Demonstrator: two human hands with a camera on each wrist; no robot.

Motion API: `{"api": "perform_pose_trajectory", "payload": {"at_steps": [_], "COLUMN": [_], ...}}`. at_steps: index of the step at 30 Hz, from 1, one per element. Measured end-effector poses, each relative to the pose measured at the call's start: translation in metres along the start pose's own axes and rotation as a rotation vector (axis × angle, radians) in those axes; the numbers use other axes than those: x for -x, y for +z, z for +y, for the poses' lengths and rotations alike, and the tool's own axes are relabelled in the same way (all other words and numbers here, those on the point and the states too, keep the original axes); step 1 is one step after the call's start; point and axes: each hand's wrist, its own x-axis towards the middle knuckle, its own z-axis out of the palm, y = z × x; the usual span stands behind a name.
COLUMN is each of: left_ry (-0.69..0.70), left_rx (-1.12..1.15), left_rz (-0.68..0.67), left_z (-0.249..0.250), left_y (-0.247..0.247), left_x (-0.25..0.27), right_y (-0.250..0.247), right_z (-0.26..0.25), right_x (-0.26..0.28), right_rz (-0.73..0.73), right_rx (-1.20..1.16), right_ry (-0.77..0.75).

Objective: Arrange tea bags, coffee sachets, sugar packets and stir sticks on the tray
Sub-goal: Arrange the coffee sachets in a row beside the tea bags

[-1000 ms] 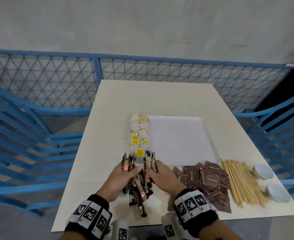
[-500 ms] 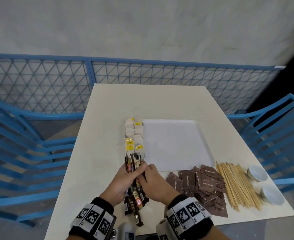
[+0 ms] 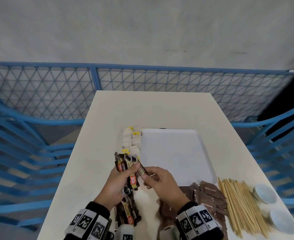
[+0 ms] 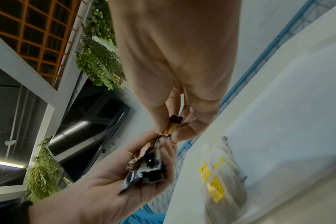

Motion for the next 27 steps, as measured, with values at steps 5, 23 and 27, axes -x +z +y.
{"api": "perform_pose_trajectory", "payload": {"at_steps": [5, 23, 27], "left_ry": [0.115, 0.245, 0.213], "left_rx": [-0.071, -0.08, -0.213], "left_rz": [0.091, 0.247, 0.182], "left_z": [0.009, 0.017, 0.008], "left_y": [0.021, 0.072, 0.075], "left_x": [-0.007, -0.033, -0.028], "right_y": [-0.03, -0.115, -0.116], "right_z": [-0.004, -0.006, -0.007], "right_x": [-0.01, -0.046, -0.055], "right_rz": [-0.05, 0.025, 0.103], "right_rx": [-0.107, -0.444, -0.643], "right_ry": [-0.005, 0.012, 0.059]}}
